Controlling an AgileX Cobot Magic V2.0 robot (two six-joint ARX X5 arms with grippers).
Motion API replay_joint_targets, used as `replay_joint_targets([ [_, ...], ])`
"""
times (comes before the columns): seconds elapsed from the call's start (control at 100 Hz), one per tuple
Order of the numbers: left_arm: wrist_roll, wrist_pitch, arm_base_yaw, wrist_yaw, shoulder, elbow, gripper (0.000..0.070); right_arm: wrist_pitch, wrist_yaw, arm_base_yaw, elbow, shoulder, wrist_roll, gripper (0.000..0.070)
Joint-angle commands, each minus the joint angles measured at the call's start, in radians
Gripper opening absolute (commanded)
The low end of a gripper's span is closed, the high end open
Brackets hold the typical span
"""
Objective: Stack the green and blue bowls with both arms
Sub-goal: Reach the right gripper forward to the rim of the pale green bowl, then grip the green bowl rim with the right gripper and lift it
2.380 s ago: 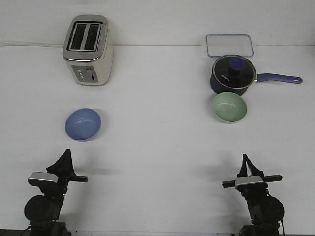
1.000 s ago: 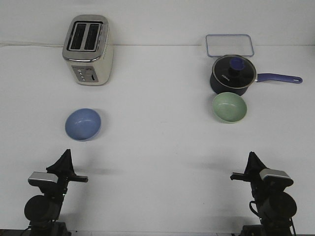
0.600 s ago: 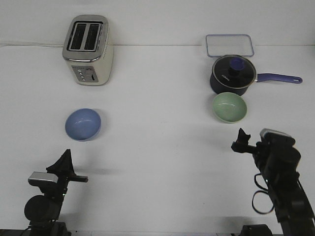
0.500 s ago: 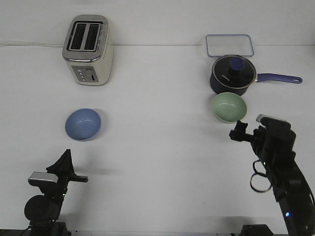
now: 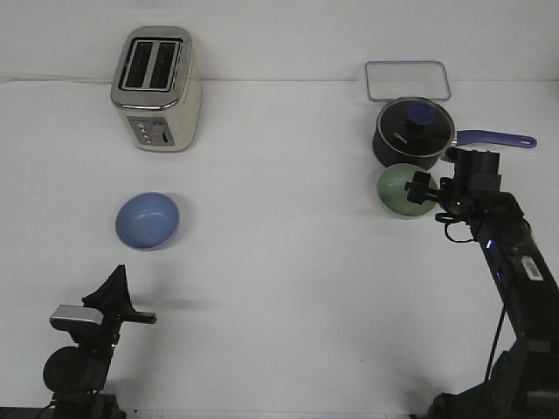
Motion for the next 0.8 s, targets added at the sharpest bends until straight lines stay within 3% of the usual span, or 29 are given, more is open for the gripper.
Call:
replay_joint_targets([
  [0.0, -0.002, 0.01, 0.0, -0.001, -0.002, -0.019, 0.0015, 0.003, -0.006, -0.003, 0.032, 0.052, -0.02, 0.0532],
  [0.21, -0.002, 0.01, 0.0, -0.001, -0.002, -0.019, 0.0015, 0.028, -0.077, -0.018, 0.04, 0.154, -0.031, 0.0505],
  [0.32, -0.002, 0.01, 0.0, -0.001, -0.002, -0.019, 0.0015, 0.034, -0.079, -0.019, 0.04, 0.183, -0.035, 0.0322],
  [0.39, -0.002, 0.01, 0.0, -0.001, -0.002, -0.019, 0.0014, 0.041, -0.077, -0.019, 0.04, 0.191, -0.044, 0.0162],
  [0.44, -0.002, 0.01, 0.0, -0.001, -0.002, -0.019, 0.0015, 0.047, -0.072, -0.019, 0.04, 0.191, -0.047, 0.0001],
  [0.63, -0.002, 0.01, 0.0, -0.001, -0.002, -0.019, 0.0015, 0.055, -0.079, -0.024, 0.046, 0.169, -0.047, 0.0],
  [0.79, -0.002, 0.01, 0.0, -0.001, -0.002, -0.019, 0.0015, 0.047, -0.131, -0.024, 0.046, 0.079, -0.05, 0.0],
])
